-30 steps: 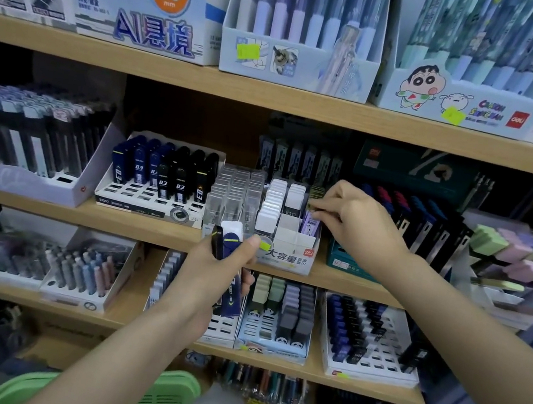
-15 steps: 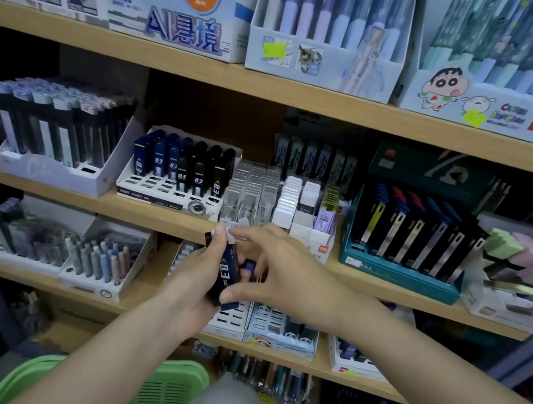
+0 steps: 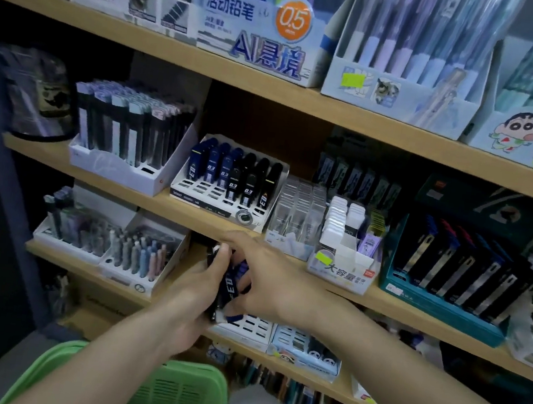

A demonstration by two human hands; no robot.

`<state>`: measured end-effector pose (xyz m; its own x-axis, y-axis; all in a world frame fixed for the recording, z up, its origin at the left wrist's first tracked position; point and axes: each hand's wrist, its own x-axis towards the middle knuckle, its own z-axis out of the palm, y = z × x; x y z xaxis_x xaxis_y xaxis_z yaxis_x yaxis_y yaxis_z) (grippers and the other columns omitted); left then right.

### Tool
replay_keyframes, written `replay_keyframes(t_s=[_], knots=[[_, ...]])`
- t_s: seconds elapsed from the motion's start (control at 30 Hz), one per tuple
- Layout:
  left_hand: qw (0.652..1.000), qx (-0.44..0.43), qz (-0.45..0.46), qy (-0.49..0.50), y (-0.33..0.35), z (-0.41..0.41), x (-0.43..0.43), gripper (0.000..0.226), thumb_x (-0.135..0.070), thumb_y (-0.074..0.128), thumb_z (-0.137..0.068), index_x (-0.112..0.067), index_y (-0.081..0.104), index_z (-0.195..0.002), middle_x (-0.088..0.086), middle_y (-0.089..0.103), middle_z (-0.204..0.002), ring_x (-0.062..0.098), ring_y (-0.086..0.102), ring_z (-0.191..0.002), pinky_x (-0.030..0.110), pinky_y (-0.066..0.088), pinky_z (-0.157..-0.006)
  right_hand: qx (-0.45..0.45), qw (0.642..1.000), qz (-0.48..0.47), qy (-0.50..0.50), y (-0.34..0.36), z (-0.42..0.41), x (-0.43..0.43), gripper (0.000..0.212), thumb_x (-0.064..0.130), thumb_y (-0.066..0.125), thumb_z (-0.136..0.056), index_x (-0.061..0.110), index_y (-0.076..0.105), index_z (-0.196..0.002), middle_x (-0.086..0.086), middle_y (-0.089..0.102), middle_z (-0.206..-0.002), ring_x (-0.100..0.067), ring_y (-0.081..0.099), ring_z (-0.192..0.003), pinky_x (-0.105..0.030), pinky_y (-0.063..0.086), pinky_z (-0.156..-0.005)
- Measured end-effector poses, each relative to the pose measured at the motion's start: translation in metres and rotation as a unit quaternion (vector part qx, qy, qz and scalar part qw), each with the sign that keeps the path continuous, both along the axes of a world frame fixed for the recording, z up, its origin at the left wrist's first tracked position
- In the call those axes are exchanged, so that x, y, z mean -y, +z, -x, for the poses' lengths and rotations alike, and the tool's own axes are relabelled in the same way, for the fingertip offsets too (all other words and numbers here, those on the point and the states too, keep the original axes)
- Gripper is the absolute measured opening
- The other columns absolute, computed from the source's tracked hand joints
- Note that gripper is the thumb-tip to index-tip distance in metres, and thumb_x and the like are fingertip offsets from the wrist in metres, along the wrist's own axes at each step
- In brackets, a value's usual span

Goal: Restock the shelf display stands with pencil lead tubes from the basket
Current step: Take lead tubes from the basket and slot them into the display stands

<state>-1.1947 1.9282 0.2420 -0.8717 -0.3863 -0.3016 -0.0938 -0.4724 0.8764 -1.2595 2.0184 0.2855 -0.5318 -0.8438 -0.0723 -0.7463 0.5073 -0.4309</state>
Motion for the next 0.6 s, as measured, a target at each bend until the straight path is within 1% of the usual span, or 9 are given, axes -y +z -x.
replay_keyframes(t_s=[0.07,0.13,0.2,0.27,0.33,0.4,0.47,0.53,0.6], knots=[[1.0,-0.003,0.005,0.0,-0.002,-0.004,0.01,0.029,-0.04,0.04,-0.097,-0.02,0.061,-0.097,0.006,0.071,-0.096,0.021,0.065,-0.095,0.043,0.05,-0.092,-0.007,1.0,0.007,0.01,0.001,-0.003,0.011,0.084,0.017,0.082,-0.07,0.03,0.035,-0.139,-0.001,0.046,-0.124,-0.022,0.058,-0.101,-0.027,0.05,-0.071],[1.0,0.003,0.005,-0.005,-0.006,-0.008,0.023,0.037,-0.044,0.041,-0.095,-0.015,0.062,-0.105,0.011,0.072,-0.098,0.026,0.067,-0.094,0.045,0.05,-0.093,0.009,0.999,0.031,0.003,0.001,-0.002,0.023,0.074,0.019,0.085,-0.067,0.023,0.045,-0.13,-0.004,0.051,-0.118,-0.023,0.059,-0.098,-0.039,0.054,-0.078],[1.0,-0.003,-0.019,0.0,-0.008,-0.013,0.036,0.043,-0.044,0.041,-0.094,-0.009,0.061,-0.109,0.013,0.073,-0.089,0.024,0.069,-0.076,0.039,0.057,-0.075,0.02,0.999,0.04,-0.025,0.001,0.001,0.036,0.07,0.024,0.087,-0.064,0.018,0.048,-0.121,-0.004,0.056,-0.107,-0.023,0.059,-0.099,-0.04,0.052,-0.083],[0.998,-0.02,-0.065,0.019,-0.008,-0.018,0.048,0.044,-0.041,0.042,-0.096,-0.004,0.06,-0.11,0.014,0.073,-0.081,0.021,0.069,-0.062,0.031,0.057,-0.055,0.056,0.994,0.067,-0.061,0.001,0.002,0.049,0.067,0.025,0.087,-0.064,0.016,0.046,-0.115,-0.005,0.061,-0.101,-0.025,0.062,-0.093,-0.042,0.052,-0.083],[0.994,-0.025,-0.099,0.051,-0.008,-0.02,0.06,0.036,-0.032,0.044,-0.098,-0.001,0.06,-0.105,0.015,0.072,-0.078,0.02,0.068,-0.058,0.029,0.057,-0.05,0.097,0.984,0.122,-0.088,0.003,0.002,0.061,0.055,0.019,0.083,-0.07,0.015,0.044,-0.108,-0.006,0.063,-0.092,-0.027,0.066,-0.083,-0.045,0.055,-0.079],[0.99,-0.023,-0.116,0.081,-0.008,-0.023,0.074,0.026,-0.023,0.046,-0.098,-0.001,0.058,-0.1,0.014,0.067,-0.077,0.021,0.061,-0.058,0.031,0.058,-0.05,0.123,0.967,0.196,-0.108,0.009,0.006,0.074,0.04,0.012,0.075,-0.078,0.014,0.044,-0.102,-0.006,0.06,-0.087,-0.021,0.067,-0.071,-0.038,0.059,-0.069],[0.986,-0.028,-0.132,0.093,-0.009,-0.026,0.087,0.02,-0.021,0.047,-0.098,-0.003,0.055,-0.099,0.012,0.058,-0.081,0.02,0.054,-0.062,0.032,0.059,-0.053,0.097,0.948,0.276,-0.122,0.019,0.018,0.086,0.03,0.008,0.07,-0.083,0.018,0.043,-0.093,-0.012,0.061,-0.09,-0.017,0.065,-0.068,-0.028,0.059,-0.063],[0.984,-0.034,-0.146,0.098,-0.011,-0.028,0.1,0.018,-0.02,0.048,-0.098,-0.004,0.055,-0.096,0.011,0.057,-0.081,0.019,0.054,-0.063,0.033,0.06,-0.056,0.007,0.941,0.31,-0.134,0.028,0.034,0.097,0.029,0.01,0.068,-0.085,0.02,0.041,-0.09,-0.012,0.062,-0.089,-0.022,0.067,-0.074,-0.03,0.058,-0.065],[0.983,-0.038,-0.151,0.099,-0.012,-0.027,0.109,0.019,-0.02,0.049,-0.097,-0.004,0.056,-0.09,0.01,0.057,-0.077,0.018,0.055,-0.063,0.033,0.06,-0.058,-0.089,0.943,0.288,-0.141,0.035,0.05,0.107,0.026,0.015,0.069,-0.086,0.015,0.045,-0.095,-0.005,0.062,-0.085,-0.023,0.066,-0.076,-0.035,0.057,-0.066]])
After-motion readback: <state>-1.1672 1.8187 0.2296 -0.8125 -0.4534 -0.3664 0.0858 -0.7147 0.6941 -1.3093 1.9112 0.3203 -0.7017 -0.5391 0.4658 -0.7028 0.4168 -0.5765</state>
